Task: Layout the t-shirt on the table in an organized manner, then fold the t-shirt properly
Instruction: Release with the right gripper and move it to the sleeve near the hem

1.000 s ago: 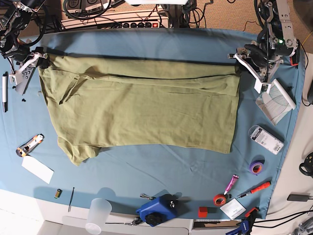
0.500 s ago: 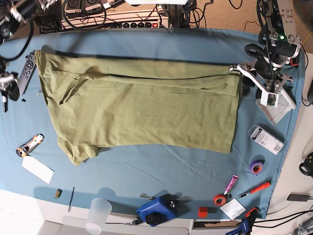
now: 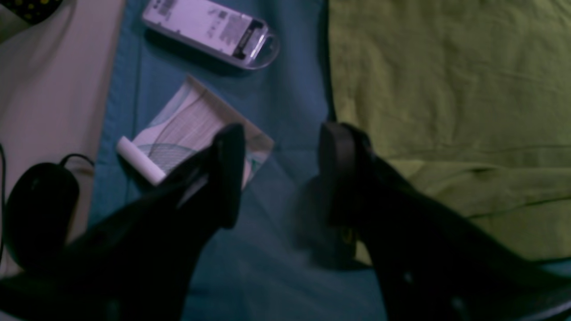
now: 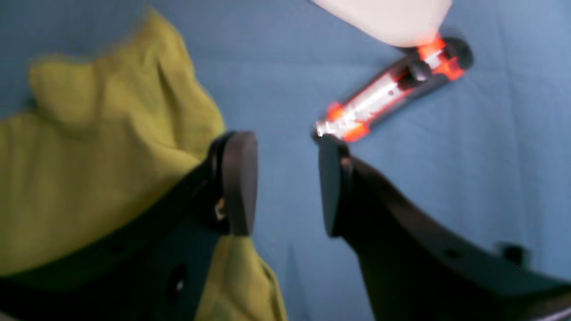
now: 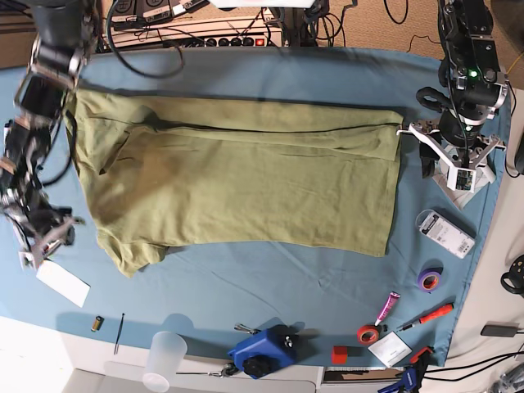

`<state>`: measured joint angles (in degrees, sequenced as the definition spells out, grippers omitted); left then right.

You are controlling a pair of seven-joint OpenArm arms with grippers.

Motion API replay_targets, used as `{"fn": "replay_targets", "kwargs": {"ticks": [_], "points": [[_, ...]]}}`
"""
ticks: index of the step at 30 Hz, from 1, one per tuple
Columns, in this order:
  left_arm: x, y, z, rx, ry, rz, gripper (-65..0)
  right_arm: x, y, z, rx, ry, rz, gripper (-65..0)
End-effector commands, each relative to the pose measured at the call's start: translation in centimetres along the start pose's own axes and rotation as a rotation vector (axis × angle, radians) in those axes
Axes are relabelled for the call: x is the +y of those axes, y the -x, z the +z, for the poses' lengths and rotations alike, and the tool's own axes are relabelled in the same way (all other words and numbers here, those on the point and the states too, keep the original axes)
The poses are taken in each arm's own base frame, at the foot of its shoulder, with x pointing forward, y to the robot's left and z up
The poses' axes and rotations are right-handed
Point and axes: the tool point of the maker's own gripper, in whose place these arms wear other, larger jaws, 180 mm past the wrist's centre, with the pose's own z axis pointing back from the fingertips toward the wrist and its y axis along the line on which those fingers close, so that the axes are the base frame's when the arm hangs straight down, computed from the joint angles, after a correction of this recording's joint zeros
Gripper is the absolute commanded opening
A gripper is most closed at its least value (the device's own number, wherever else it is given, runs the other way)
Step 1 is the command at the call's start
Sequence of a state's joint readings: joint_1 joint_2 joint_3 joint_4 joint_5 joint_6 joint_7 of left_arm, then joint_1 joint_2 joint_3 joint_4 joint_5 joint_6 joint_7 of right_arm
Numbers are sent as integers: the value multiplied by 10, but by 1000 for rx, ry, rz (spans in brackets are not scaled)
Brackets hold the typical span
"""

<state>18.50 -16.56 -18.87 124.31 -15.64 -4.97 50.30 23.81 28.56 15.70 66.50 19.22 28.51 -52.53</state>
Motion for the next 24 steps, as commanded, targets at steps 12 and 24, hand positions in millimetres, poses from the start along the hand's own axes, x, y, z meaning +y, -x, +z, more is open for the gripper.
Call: {"fn": "replay_targets", "kwargs": {"ticks": [12,24], "points": [[-2,-12,3,-46,15,6,-366,34,-39,-46,45,-73,122,-419],[-2,-12,3,-47,20,10,-366,52,-18,-67,103,11,179,-631]]}}
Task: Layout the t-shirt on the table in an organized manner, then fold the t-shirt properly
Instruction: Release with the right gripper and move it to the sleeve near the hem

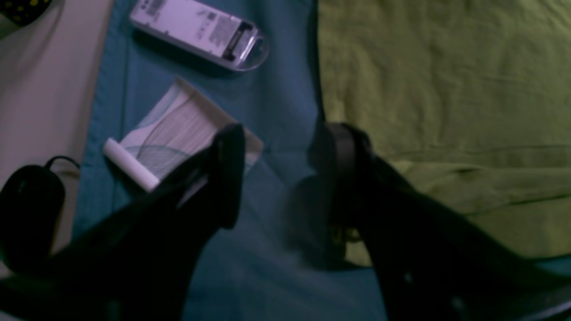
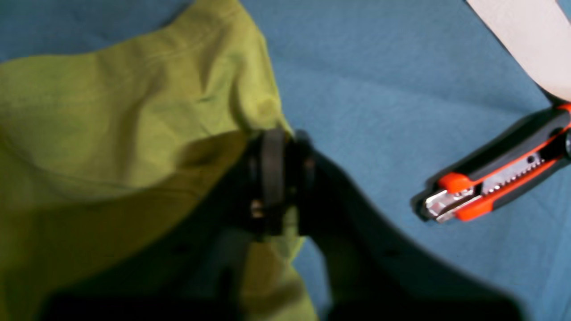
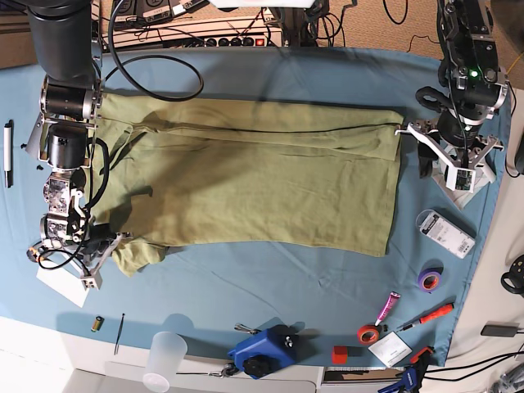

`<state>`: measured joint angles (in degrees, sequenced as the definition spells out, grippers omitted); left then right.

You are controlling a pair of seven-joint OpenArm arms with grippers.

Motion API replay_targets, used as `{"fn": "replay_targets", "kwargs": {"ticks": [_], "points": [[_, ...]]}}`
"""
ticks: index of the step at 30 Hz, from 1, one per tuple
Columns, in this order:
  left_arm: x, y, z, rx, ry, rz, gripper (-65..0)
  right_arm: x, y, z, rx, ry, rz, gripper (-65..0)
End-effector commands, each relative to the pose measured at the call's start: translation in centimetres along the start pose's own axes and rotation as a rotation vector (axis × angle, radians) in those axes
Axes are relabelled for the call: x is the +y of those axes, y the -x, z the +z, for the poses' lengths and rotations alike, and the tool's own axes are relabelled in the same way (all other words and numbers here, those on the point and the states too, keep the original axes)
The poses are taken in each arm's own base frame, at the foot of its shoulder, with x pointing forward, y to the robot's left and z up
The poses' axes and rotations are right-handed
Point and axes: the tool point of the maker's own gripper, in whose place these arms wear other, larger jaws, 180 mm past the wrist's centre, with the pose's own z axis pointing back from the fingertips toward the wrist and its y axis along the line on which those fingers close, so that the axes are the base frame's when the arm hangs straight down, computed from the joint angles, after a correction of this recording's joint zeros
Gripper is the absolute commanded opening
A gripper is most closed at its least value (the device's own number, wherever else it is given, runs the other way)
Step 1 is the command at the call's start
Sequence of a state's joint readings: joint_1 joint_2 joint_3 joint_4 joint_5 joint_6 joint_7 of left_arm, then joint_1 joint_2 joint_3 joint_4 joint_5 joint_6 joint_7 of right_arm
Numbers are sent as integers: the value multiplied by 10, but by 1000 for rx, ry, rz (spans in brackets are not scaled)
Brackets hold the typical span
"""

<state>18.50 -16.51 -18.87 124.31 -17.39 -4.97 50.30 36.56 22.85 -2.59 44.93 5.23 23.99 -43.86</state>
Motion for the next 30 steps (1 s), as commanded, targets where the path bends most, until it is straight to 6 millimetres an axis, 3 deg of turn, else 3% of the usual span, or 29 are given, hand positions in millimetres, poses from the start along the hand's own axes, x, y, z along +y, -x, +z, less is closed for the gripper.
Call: {"fn": "replay_targets", "kwargs": {"ticks": [1,7,19,22,30], "points": [[2,-11,3,-43,-3,-11,-367,-14,-27,11,-69,25,-6,-650],[2,-12,3,-47,-3,-10,-367,-16,-22,13,-24,36,-12,-650],[2,-13,3,-54,-3,-11,-367,-16,-60,63,-113,139,67,-650],[2,-13,3,-54,-3,-10,-367,-9,-48,69,-94,153,88,-650],[2,-14,3,-55,-3,-10,-367,6,9,84,-66,184,148,-650]]}}
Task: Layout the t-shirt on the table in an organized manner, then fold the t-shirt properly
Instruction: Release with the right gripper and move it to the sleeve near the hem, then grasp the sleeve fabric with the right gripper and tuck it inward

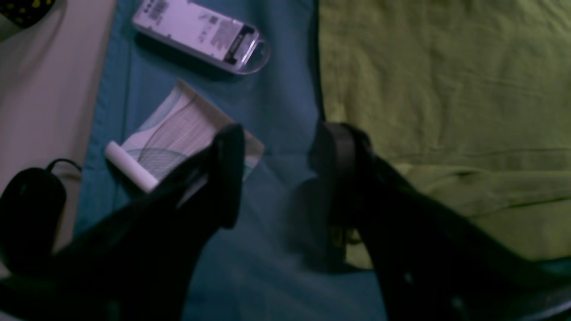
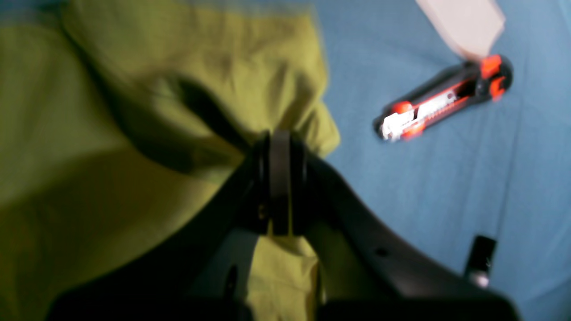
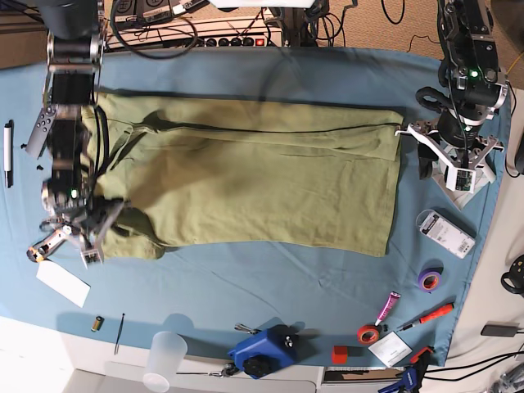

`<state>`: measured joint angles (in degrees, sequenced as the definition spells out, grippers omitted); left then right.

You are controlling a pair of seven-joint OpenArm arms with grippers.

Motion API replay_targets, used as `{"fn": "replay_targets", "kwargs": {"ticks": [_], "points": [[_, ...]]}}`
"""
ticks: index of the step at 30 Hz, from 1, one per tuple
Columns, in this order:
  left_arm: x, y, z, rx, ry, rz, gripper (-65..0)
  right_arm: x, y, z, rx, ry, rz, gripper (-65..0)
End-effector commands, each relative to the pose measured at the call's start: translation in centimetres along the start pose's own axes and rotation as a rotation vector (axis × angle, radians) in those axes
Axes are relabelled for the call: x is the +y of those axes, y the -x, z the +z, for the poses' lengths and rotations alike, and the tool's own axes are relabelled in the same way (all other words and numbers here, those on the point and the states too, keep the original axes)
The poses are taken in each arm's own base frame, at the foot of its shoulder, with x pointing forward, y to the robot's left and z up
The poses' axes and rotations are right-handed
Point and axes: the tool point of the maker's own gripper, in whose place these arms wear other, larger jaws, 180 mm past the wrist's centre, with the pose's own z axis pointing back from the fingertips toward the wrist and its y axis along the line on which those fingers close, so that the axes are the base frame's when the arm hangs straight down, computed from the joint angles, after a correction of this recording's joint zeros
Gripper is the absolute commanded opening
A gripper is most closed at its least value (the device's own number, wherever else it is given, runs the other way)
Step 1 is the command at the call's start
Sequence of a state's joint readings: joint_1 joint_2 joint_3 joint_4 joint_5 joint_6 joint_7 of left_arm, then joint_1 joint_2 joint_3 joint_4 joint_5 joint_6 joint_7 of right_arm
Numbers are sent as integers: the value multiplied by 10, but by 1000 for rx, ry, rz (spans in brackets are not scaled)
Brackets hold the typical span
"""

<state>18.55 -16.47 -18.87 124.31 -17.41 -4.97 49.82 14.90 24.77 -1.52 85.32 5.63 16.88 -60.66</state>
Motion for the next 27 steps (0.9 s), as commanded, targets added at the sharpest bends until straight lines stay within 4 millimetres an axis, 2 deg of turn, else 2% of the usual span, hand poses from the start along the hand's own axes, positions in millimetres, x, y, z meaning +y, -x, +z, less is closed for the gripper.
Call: {"fn": "replay_targets", "kwargs": {"ticks": [1,6,11,15,16,18,20,23,25,27], "points": [[2,-12,3,-47,-4,-12,-367,-12,-13,11,-60,33,5,-650],[2,-12,3,-47,-4,-11,-367,2,7,32,-92,30,30,-650],[2,-12,3,-47,-4,-11,-367,7,19,32,-58,15,51,-638],[2,-12,3,-47,-4,-11,-367,10,31,32,7,-2,61,-455],[2,-12,3,-47,-4,-11,-366,11,35,32,32,-10,54,-426],[2,-12,3,-47,-4,-11,-366,13,42,35,76,-21,37,-419],[2,-12,3,-47,-4,-11,-366,13,37,41,62,-23,30,-419],[2,-12,3,-47,-4,-11,-366,7,5,52,-87,-2,26,-419],[2,-12,3,-47,-4,-11,-366,-3,-16,58,-197,24,10,-420],[2,-12,3,-47,-4,-11,-366,-21,-29,56,-241,79,-30,-420]]}}
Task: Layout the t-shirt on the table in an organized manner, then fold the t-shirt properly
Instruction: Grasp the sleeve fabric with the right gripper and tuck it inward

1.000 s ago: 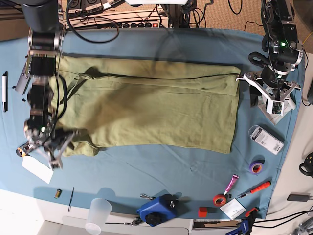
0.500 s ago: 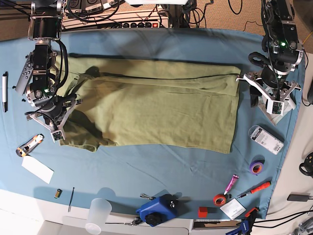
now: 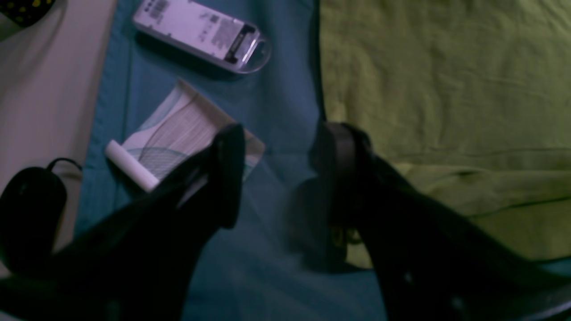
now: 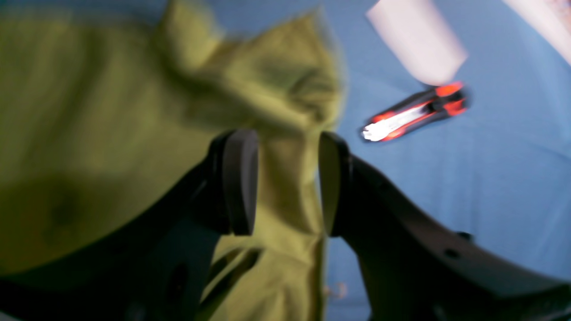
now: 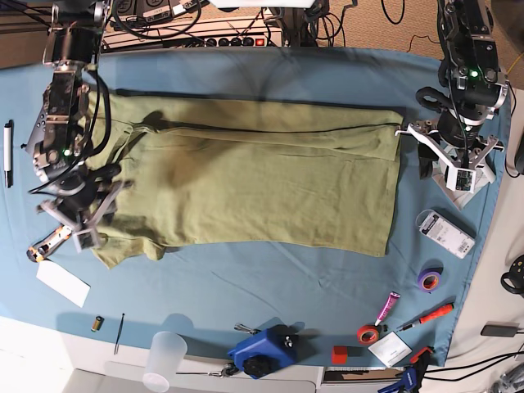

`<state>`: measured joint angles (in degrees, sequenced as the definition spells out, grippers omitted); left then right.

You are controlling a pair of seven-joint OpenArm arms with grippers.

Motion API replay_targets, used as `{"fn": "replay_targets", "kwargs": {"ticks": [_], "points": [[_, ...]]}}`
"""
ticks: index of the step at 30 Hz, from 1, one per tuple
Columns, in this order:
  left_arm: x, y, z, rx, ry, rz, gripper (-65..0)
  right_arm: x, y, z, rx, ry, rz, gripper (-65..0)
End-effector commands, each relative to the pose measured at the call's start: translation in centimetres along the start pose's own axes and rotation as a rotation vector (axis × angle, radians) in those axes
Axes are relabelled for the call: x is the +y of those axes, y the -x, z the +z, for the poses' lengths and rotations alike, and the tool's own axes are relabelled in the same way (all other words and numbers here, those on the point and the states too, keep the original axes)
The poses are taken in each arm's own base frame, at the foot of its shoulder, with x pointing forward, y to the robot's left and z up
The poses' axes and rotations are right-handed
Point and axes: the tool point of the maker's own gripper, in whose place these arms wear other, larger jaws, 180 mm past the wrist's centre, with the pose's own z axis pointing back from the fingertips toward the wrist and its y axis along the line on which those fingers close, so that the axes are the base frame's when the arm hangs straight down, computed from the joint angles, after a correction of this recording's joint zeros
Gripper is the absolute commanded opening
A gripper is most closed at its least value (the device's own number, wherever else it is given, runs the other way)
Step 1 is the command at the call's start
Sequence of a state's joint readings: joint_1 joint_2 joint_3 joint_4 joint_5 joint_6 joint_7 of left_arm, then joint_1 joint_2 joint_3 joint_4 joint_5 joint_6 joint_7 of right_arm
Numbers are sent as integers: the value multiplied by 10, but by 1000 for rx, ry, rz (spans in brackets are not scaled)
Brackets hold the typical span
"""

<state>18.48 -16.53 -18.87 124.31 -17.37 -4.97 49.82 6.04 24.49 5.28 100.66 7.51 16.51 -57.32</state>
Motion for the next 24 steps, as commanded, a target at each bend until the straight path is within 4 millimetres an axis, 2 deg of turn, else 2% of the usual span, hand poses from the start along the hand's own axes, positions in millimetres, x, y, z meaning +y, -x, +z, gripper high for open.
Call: {"fn": "replay_targets", "kwargs": {"ticks": [1,6,8,14,17,20,22,24], "points": [[2,-12,3,-46,-3,-9,-367,-25,-20,-1,-56,68,-18,-420],[1,-13,3,-54,-3,-9,-366,-62,-33,-45,-17,91,-132,-420],[1,-13,3,-53,-3,-9,-366,-67,-35,-63,20,49,-157,-420],[2,-14,3,-56,-3,-9,-366,-56,-43,-99,57,-122,-252,-420],[0,-15,3,-58,4,-4,-366,-39,-38,-109,85,-185,-264,-420],[-3,-15,3,-62,24,13,-366,-22,-26,-116,127,-214,-256,-425],[-4,-15,3,-62,30,18,-366,-9,-13,-120,173,-234,-220,-500],[-4,-15,3,-61,29,19,-367,-1,-4,-121,204,-234,-185,-616]]}}
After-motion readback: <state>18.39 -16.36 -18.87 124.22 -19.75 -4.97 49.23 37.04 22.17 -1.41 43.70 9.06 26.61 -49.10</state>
